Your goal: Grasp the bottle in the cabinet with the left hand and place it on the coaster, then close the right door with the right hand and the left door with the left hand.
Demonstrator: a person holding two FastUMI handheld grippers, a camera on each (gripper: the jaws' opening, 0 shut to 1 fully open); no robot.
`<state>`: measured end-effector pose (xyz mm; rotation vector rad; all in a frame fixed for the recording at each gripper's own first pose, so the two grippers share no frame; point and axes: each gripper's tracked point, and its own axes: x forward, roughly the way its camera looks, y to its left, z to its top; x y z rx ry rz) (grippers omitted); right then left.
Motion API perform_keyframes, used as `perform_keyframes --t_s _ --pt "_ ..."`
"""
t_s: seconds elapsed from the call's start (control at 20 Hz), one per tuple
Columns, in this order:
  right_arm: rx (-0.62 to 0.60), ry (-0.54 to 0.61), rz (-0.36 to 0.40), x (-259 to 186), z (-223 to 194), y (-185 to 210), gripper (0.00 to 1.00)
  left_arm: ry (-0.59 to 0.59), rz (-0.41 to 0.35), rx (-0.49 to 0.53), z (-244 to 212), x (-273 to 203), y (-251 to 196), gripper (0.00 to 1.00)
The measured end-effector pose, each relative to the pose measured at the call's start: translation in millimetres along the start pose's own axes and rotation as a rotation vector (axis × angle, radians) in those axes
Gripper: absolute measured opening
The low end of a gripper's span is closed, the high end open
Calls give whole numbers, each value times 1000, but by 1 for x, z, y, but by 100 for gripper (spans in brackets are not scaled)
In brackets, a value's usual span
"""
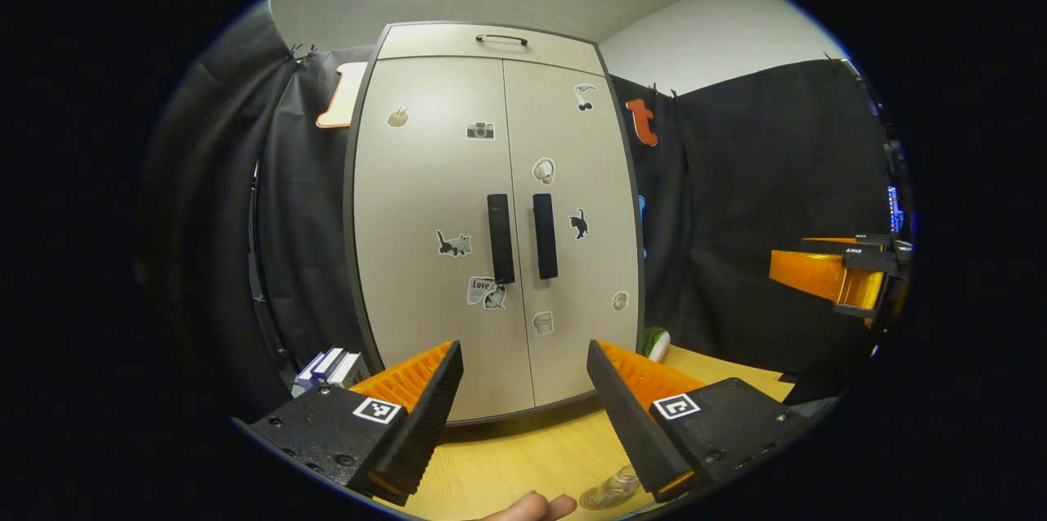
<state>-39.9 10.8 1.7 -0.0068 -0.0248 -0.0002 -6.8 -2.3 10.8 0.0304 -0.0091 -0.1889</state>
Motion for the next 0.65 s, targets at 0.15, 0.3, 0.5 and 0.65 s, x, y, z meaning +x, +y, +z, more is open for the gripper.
perform_keyframes --t_s 0.15,0.3,0.5,0.65 --pt "-3 3 -3 4 -3 2 96 6 -7 -10 -4 -1 -1 96" --pt "-14 3 -5 6 -4 3 96 13 -10 -8 -7 2 -1 96" --pt "-18 6 -16 8 -5 3 96 18 -10 -28 -10 5 0 96" --pt "-16 6 -37 9 -4 2 96 12 5 -20 -8 7 6 96"
